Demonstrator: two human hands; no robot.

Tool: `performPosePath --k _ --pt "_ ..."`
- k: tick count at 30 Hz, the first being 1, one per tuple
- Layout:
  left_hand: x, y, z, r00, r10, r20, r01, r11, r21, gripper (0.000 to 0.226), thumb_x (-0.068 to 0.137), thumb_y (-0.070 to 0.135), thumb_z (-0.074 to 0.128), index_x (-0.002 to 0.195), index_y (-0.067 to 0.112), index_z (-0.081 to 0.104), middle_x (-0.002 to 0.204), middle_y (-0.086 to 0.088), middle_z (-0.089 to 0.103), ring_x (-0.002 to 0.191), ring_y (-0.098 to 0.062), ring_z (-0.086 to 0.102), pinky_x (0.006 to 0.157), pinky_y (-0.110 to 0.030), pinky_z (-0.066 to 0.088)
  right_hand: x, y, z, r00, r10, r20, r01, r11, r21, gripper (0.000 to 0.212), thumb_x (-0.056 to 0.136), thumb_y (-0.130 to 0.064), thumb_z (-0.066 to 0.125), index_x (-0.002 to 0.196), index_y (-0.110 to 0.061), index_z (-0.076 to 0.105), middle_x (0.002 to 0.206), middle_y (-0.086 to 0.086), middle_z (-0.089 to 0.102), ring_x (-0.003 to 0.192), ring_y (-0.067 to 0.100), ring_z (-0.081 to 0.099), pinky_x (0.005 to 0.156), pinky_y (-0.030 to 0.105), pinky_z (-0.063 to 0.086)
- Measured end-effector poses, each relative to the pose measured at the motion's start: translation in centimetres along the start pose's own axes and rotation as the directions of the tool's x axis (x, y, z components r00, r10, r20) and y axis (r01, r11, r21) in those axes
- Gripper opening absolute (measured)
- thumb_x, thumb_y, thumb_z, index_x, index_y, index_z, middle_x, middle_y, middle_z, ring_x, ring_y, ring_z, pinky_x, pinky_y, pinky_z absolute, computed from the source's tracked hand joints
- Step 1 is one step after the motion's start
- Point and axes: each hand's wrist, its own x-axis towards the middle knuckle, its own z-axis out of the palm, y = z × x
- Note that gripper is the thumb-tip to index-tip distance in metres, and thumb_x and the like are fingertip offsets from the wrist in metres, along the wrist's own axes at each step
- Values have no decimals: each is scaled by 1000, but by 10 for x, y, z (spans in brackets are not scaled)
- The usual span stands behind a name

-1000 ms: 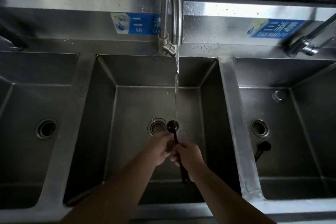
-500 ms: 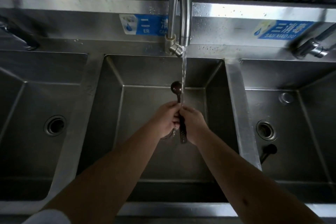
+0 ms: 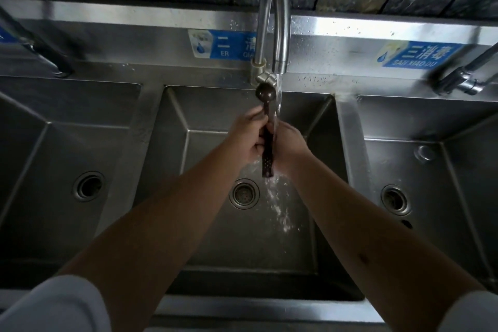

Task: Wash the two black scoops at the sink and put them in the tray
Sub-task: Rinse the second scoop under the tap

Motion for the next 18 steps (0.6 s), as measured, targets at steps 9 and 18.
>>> performPosePath --k 9,18 --pt "-50 -113 -18 992 -121 -28 124 980 157 12 85 17 66 75 21 73 71 -8 68 54 -17 65 44 -26 49 -62 93 -74 957 0 -289 -152 851 -504 13 94 -16 65 94 -21 77 83 10 79 69 22 71 71 37 59" --pt "-85 -155 -21 949 -315 -25 315 933 173 14 94 17 58 96 6 66 75 -13 65 61 -24 61 58 -35 49 -103 123 -96 948 3 -319 -209 760 -615 14 92 -18 68 86 -29 75 76 4 78 59 12 67 65 30 56"
